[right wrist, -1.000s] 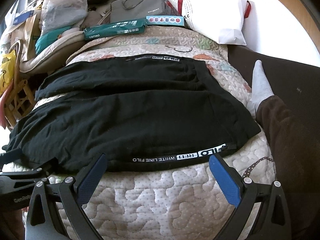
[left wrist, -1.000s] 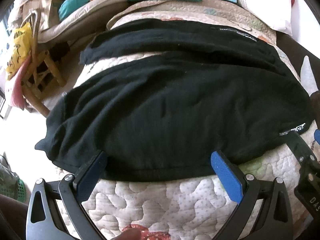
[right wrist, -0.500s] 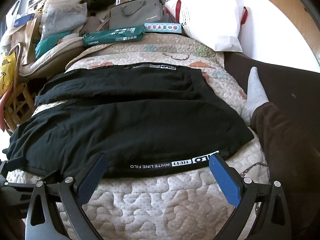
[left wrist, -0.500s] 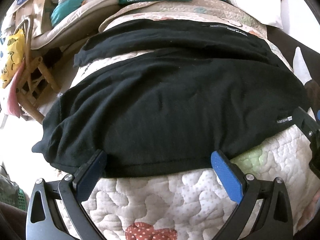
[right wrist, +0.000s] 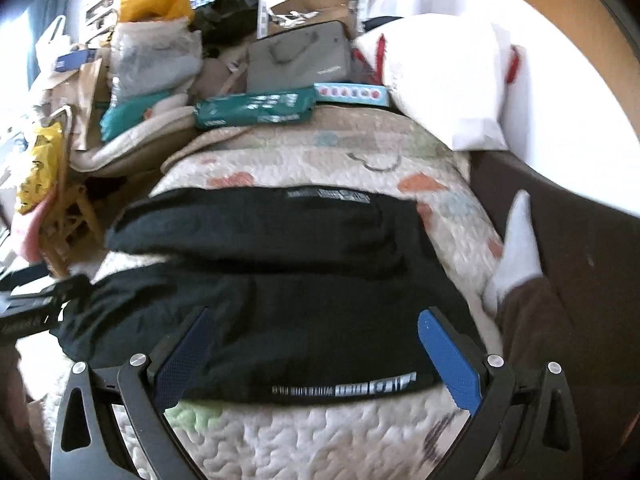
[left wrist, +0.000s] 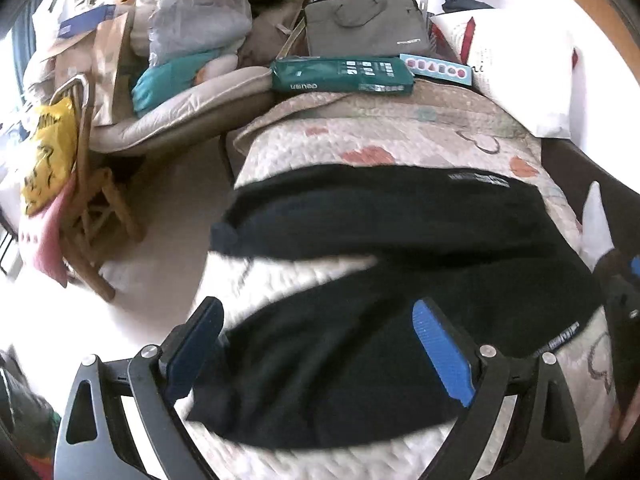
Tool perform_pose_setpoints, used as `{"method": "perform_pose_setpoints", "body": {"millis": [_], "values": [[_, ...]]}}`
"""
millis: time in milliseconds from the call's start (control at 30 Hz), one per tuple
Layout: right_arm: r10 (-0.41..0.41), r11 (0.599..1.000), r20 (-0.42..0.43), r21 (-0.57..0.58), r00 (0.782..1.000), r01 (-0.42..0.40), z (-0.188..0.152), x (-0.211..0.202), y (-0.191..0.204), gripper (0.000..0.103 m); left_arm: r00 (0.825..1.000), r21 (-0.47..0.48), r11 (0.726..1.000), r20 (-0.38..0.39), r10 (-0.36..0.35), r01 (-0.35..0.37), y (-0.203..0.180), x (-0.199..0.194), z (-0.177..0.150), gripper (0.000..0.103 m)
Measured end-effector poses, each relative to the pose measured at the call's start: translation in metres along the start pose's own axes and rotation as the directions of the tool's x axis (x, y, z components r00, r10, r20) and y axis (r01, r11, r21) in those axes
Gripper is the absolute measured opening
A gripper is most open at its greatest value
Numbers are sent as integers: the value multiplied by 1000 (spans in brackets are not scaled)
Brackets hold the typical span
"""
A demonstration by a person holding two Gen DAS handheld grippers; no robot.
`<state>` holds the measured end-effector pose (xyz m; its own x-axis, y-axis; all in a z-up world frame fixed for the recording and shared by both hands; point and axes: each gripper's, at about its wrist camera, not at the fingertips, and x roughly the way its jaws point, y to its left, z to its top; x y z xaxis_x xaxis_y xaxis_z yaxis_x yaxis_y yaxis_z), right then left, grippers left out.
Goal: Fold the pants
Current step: 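Lower both grippers onto the waistband and close them on the fabric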
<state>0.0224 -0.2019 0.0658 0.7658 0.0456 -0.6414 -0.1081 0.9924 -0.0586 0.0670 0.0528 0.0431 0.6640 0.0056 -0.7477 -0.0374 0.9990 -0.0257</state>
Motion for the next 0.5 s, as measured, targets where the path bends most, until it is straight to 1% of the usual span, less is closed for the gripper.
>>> {"method": "perform_pose_setpoints", "body": {"millis": [167, 267, 333, 433, 500], "values": [[58, 998, -43, 1, 997, -58, 43, 25, -26, 103, 997, -40, 997, -34, -65, 64, 43, 44, 43, 96], [93, 995, -77, -30, 993, -96, 69, 60, -37, 103, 996, -46, 997, -47, -71, 69, 61, 73, 65, 96], [115, 992, -114, -44, 987, -121, 82, 87, -43, 103, 995, -48, 997, -75, -68, 65, 73, 96, 79, 96], [141, 989, -155, -31, 978, -148, 98, 126, -52, 103, 992, -58, 997, -104, -66, 61, 89, 130, 97, 96], [147, 988, -164, -21, 975, -152, 109, 151, -59, 102, 988, -63, 995, -124, -86, 79, 95, 152, 107, 96]]}}
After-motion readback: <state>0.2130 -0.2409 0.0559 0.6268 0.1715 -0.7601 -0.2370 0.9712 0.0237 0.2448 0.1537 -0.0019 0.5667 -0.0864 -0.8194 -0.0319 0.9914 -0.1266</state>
